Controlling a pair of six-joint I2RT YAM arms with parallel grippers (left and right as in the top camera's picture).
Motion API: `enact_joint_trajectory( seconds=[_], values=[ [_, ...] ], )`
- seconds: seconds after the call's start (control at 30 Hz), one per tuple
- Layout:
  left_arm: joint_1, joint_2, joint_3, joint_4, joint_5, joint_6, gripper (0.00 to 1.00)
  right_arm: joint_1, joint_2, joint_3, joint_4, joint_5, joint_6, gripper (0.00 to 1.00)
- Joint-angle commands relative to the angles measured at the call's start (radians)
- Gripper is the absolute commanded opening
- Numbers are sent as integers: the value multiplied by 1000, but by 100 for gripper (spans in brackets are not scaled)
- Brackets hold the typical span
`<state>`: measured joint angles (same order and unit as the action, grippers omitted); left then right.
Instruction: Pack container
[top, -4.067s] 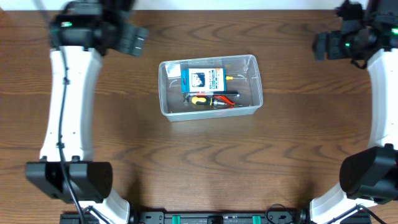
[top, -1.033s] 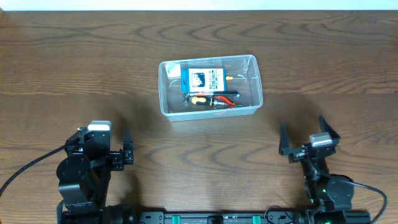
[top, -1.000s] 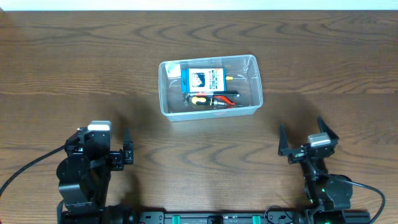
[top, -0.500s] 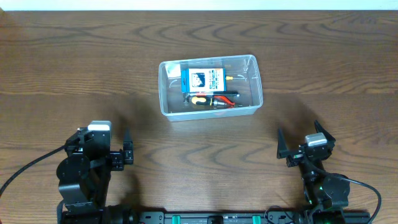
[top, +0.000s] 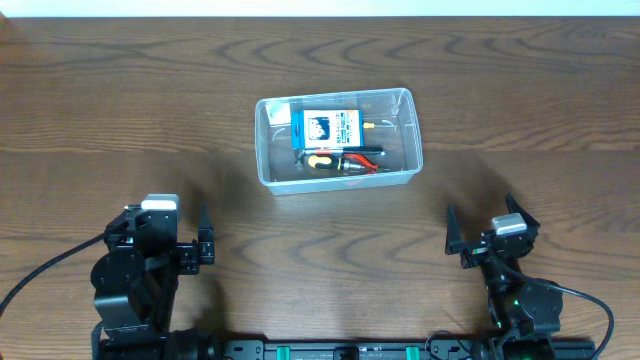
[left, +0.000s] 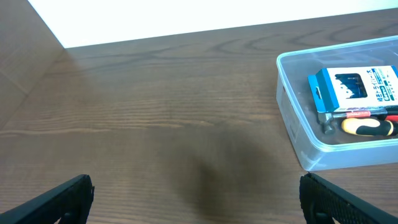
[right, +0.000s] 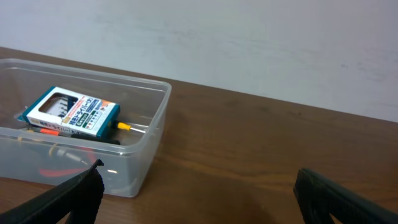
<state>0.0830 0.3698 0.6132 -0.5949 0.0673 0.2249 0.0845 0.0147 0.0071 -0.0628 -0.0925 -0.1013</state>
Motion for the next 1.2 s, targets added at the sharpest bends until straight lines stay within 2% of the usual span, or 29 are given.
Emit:
enact_joint_trajectory(
  seconds=[0.0,1.03,1.17],
  values=[
    [-3,-6,-3,1,-8,9,98,8,-10,-2,-5,13,18,99],
    [-3,-6,-3,1,-8,9,98,8,-10,-2,-5,14,18,99],
    [-6,-22,-4,-66,36,-22,98,8,-10,-2,-5,13,18,99]
  ],
)
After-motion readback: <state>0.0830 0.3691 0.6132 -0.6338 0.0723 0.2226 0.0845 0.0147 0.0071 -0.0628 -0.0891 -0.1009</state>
